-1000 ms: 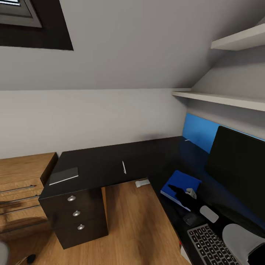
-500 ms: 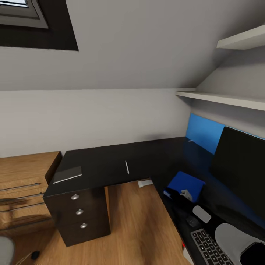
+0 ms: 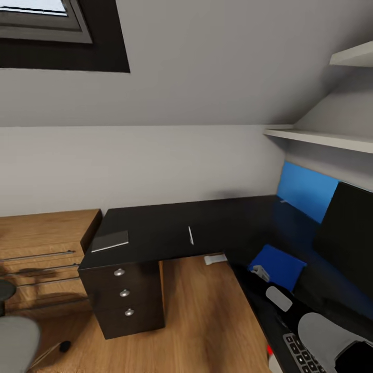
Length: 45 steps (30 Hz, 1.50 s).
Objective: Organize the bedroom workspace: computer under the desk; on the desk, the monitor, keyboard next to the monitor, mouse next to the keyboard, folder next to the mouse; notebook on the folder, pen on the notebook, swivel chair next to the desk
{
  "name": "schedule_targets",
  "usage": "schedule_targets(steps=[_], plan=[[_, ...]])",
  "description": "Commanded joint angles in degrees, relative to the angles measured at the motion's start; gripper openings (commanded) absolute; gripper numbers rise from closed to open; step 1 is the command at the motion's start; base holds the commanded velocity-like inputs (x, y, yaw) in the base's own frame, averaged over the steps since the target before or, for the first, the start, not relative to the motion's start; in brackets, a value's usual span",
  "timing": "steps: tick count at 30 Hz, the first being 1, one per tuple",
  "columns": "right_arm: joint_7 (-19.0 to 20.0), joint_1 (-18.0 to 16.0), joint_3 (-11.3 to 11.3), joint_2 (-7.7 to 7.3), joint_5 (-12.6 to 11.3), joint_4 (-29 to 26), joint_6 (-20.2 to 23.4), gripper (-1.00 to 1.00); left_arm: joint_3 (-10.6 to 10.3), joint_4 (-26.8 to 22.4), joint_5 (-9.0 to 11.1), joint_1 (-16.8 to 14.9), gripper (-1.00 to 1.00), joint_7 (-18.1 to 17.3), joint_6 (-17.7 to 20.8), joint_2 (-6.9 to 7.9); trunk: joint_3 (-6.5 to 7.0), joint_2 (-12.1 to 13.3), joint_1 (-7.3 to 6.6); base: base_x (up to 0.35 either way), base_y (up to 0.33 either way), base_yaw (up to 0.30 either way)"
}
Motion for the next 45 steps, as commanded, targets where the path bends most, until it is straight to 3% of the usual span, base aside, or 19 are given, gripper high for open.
schedule_targets(steps=[1,19,27,37,44,45], plan=[[0.1,0.0,0.2,0.0,-0.5,-0.1,0.1,1.0,-0.3,0.0,0.6,0.0,1.0,-0.2,-0.2,0.05,-0.05,0.0,0.0,0.0,0.0,0.205],[-0.1,0.0,0.3,0.5,-0.2,-0.1,0.0,1.0,-0.3,0.0,0.8,0.0,1.0,-0.2,-0.2,0.05,-0.05,0.0,0.0,0.0,0.0,0.201],[-0.1,0.0,0.1,2.0,3.7,0.1,-1.6,1.0,-0.3,0.0,0.8,-0.1,1.0,-0.2,-0.2,0.07,-0.05,0.0,0.0,0.0,0.0,0.118],[-0.3,0.0,0.1,7.2,10.9,4.2,-12.5,1.0,-0.3,0.0,0.8,0.0,1.0,-0.3,-0.2,0.14,-0.05,0.0,0.0,0.0,0.0,0.015],[-0.4,0.1,0.1,11.43,15.6,11.5,-20.5,1.0,-0.3,0.0,0.6,0.0,1.0,-0.3,-0.2,0.1,-0.05,0.0,0.0,0.0,0.0,0.002],[-0.5,0.1,0.1,12.81,17.1,13.9,-23.0,1.0,-0.3,0.0,0.5,0.0,1.0,-0.3,-0.2,0.1,-0.05,0.0,0.0,0.0,0.0,0.0]])
